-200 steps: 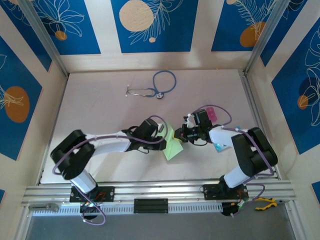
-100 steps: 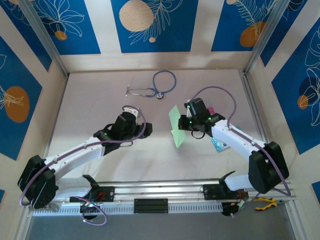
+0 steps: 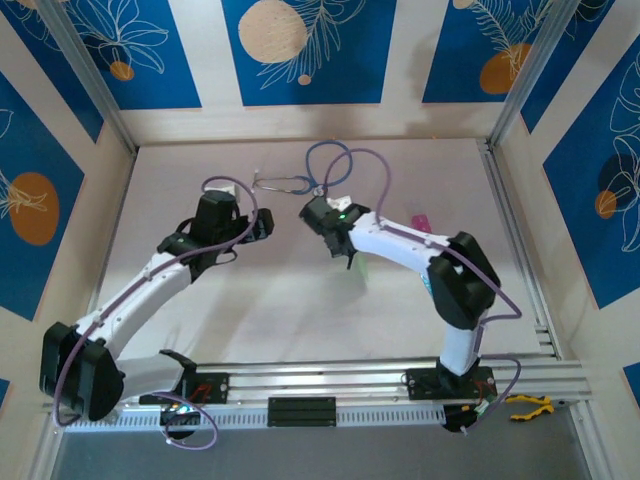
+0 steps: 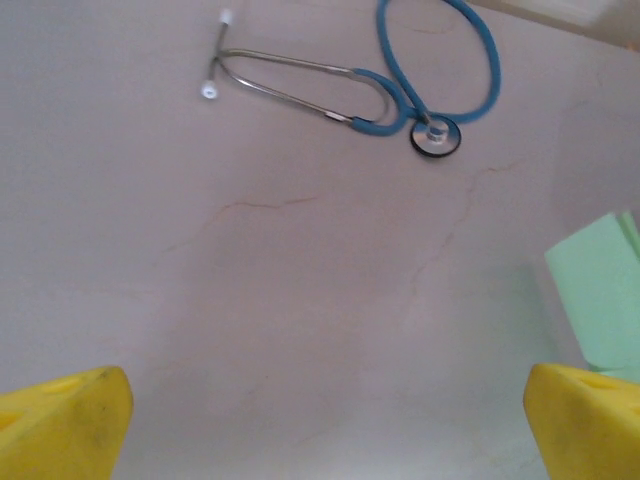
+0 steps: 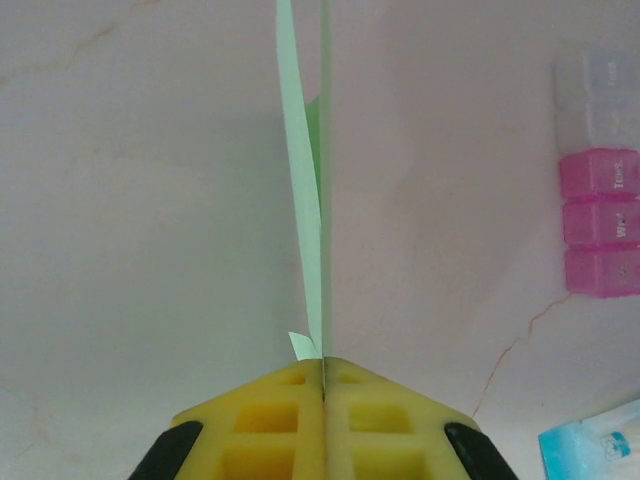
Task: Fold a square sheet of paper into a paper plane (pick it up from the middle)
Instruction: Turn over the paper at the center of the table.
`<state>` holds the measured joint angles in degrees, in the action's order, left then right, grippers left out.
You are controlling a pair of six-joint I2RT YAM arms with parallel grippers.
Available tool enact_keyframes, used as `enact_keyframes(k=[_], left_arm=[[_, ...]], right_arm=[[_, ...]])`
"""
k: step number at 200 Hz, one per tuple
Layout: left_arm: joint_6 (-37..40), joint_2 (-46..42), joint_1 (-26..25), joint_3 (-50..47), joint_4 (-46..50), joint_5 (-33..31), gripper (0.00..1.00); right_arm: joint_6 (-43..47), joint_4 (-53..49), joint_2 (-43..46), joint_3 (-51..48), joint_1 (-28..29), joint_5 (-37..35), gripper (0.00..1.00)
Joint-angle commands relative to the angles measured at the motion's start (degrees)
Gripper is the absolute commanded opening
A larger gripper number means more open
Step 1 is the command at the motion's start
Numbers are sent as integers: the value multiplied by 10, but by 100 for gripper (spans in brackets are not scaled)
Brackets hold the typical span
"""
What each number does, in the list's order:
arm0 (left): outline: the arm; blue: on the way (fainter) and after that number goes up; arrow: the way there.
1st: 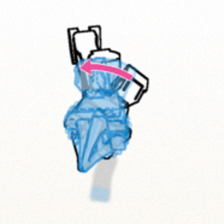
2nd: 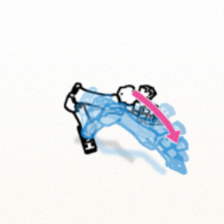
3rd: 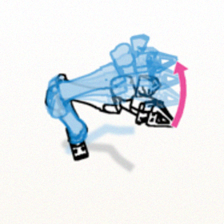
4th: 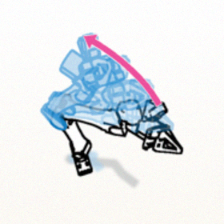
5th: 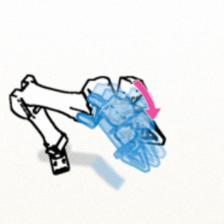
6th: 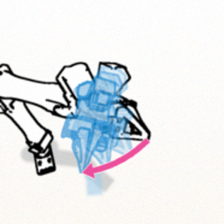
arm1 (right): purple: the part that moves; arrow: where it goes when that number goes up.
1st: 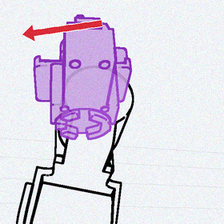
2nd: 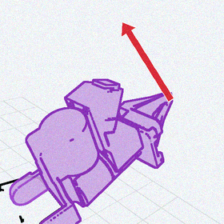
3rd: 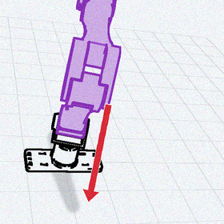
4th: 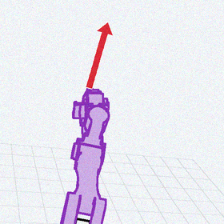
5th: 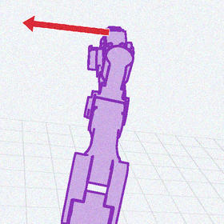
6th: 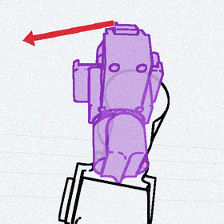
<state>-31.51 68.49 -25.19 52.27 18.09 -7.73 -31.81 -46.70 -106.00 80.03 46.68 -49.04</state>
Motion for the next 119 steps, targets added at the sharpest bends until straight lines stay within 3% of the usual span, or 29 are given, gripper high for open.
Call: enact_keyframes(k=[1, 59, 105, 119], left_arm=[[-10, -44, 30, -35, 46, 3, 100], [-20, -181, 65, -104, 101, 25, 100], [-9, -148, 68, -91, 100, 89, 100], [-13, -127, 69, -80, 105, 107, 100]], right_arm=[[-26, -48, -47, 26, 35, -65, 2], [-89, -111, -122, 93, 105, -15, 6], [-91, -59, -119, 83, 110, 95, 13], [-77, -11, -96, 62, 106, 149, 22]])
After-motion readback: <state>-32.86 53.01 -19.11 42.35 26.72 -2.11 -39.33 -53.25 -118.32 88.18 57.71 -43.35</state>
